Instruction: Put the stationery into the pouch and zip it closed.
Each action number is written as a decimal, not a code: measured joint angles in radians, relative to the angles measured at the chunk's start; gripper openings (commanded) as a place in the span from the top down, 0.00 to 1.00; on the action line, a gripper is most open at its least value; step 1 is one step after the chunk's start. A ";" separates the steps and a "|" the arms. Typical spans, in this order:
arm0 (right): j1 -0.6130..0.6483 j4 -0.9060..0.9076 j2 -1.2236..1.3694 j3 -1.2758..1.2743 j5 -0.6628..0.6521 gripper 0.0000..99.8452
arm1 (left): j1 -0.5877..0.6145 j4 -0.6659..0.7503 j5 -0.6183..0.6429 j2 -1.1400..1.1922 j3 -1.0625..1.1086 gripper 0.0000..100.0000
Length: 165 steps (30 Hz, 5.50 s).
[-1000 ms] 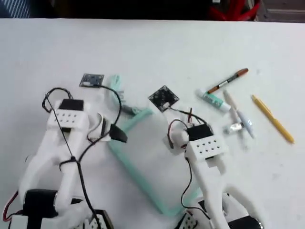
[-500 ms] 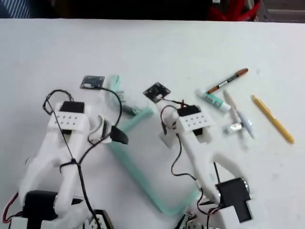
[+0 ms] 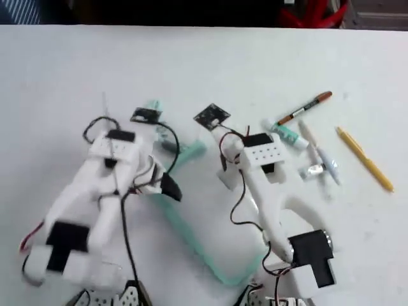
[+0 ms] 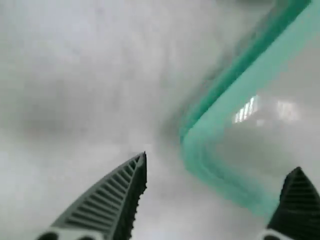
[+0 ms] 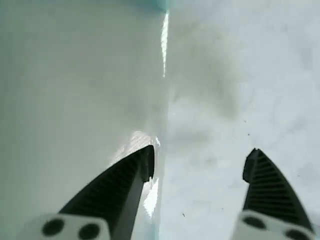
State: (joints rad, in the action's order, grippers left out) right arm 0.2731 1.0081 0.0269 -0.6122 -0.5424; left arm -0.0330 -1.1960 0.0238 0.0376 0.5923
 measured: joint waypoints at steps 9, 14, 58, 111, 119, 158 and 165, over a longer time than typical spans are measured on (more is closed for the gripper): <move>-0.015 0.000 0.012 0.009 0.000 0.72 | -0.021 -0.180 -0.002 0.330 -0.308 0.60; -0.017 0.000 0.018 0.015 0.000 0.72 | -0.089 -0.181 -0.002 0.339 -0.328 0.60; -0.083 -0.003 -0.509 -0.195 0.018 0.76 | -0.414 -0.588 -0.138 0.078 -0.956 0.98; -0.150 0.245 -0.575 -0.002 0.224 0.76 | -0.345 -0.173 -0.462 -1.019 0.180 0.72; -0.031 0.068 -0.471 -0.020 0.209 0.76 | -0.259 -0.163 -0.219 -1.043 0.180 0.71; 0.012 0.511 0.476 1.155 0.239 0.98 | -0.037 0.103 -0.008 -1.277 0.430 0.69; 0.052 0.680 0.227 1.478 0.239 0.98 | -0.295 0.118 -0.114 -1.280 0.430 0.69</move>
State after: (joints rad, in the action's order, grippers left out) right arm 0.3253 1.6878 0.2539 0.8654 -0.3030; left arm -0.3276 -1.0779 -0.0898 -1.2421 1.0219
